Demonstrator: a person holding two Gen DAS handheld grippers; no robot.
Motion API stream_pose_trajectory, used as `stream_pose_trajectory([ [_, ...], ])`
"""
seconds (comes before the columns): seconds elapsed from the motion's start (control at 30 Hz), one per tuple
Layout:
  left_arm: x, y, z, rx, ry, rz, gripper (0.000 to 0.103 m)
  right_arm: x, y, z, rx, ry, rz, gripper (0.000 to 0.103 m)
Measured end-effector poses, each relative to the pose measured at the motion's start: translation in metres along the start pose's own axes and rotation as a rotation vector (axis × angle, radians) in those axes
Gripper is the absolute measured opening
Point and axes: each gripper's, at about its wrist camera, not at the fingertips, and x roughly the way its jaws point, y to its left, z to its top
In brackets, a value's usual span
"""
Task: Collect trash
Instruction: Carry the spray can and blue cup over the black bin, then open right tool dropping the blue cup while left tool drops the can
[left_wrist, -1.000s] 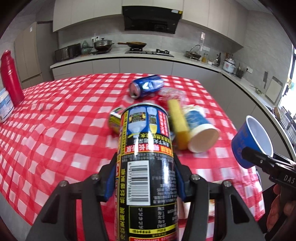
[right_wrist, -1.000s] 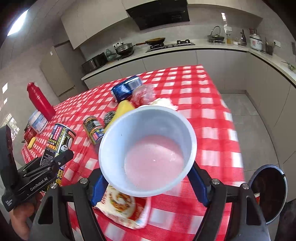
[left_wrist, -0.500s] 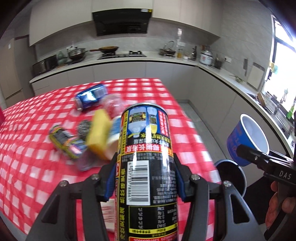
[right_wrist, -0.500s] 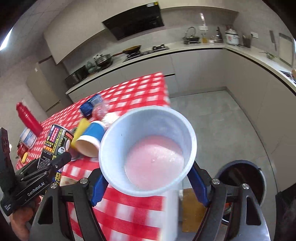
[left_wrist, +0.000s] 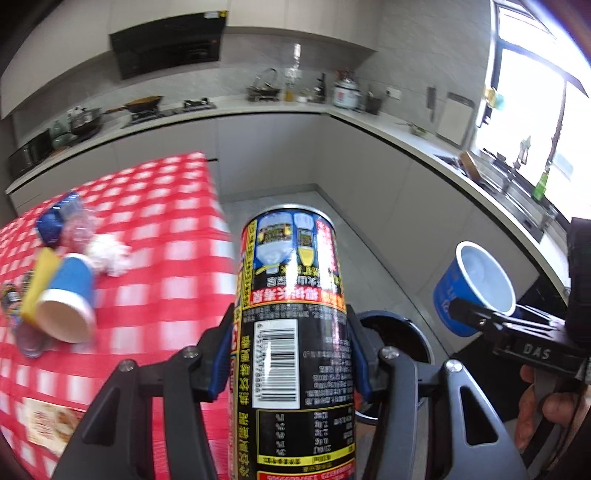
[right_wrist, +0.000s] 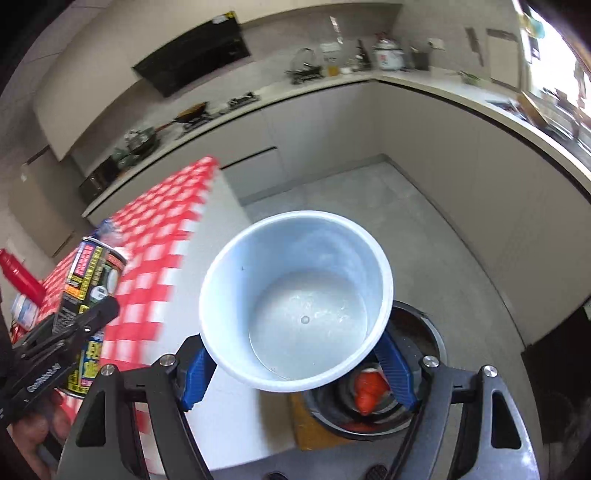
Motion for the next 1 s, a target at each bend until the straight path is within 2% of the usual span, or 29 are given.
stream_pose_trajectory([
  [0.17, 0.026, -0.033, -0.006, 0.007, 0.038, -0.012, 0.054, 0.030, -0.052, -0.012, 0.011, 0.080, -0.024, 0.079],
  [0.43, 0.064, -0.060, -0.025, -0.036, 0.087, 0.013, 0.054, 0.090, -0.095, -0.029, -0.031, 0.182, -0.002, 0.080],
  [0.47, 0.068, -0.063, -0.027, -0.042, 0.091, 0.023, 0.054, 0.098, -0.095, -0.028, -0.047, 0.191, -0.009, 0.080],
  [0.53, 0.074, -0.064, -0.033, -0.062, 0.105, 0.038, 0.054, 0.114, -0.102, -0.027, -0.072, 0.214, -0.086, 0.081],
  [0.73, 0.098, -0.083, -0.049, -0.085, 0.148, 0.053, 0.054, 0.104, -0.130, -0.022, -0.027, 0.183, -0.051, 0.082],
  [1.0, 0.133, -0.111, -0.067, -0.104, 0.199, 0.033, 0.054, 0.095, -0.159, -0.019, 0.001, 0.167, -0.076, 0.082],
])
